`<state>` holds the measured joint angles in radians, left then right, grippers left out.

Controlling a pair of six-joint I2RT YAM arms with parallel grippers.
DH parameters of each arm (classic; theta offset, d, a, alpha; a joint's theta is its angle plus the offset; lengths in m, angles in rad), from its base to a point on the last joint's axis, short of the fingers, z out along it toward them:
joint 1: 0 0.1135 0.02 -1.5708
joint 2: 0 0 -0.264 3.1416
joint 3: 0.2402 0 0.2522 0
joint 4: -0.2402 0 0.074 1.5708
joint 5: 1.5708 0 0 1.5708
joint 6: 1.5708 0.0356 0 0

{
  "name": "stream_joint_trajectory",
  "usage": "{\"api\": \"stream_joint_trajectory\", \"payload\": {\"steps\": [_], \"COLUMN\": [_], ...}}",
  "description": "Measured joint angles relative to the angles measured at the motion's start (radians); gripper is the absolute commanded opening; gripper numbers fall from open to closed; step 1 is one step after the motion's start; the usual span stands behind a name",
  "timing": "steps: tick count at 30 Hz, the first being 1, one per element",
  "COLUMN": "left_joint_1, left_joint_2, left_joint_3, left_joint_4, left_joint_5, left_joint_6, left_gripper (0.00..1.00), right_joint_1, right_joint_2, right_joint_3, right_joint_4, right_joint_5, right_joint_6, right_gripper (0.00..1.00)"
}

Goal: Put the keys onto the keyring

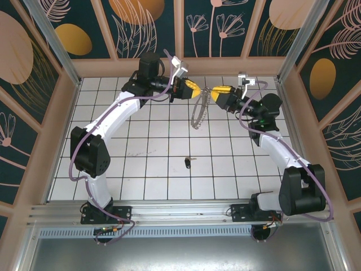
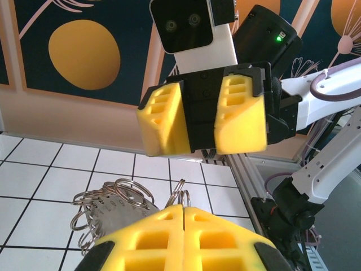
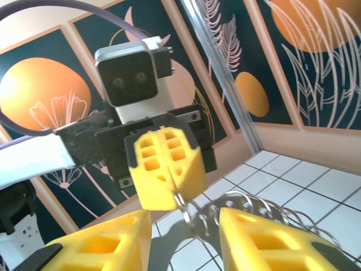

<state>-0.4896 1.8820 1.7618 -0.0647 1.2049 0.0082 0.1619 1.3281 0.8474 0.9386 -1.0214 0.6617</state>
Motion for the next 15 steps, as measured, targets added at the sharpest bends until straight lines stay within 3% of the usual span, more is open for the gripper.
{"api": "stream_joint_trajectory", "payload": {"steps": [15], "left_joint_1": [0.0], "left_joint_2": [-0.002], "left_joint_3": [0.0], "left_joint_4": [0.001], "left_joint_5": [0.012], "left_joint_6": [-0.001], "left_gripper": [0.0], "right_joint_1": [0.076], "right_joint_2": [0.002], "right_joint_3": [-0.006], "right_joint_4": [0.042], "right_joint_5": [-0.013], "right_joint_6": [0.033], "right_gripper": [0.34]}}
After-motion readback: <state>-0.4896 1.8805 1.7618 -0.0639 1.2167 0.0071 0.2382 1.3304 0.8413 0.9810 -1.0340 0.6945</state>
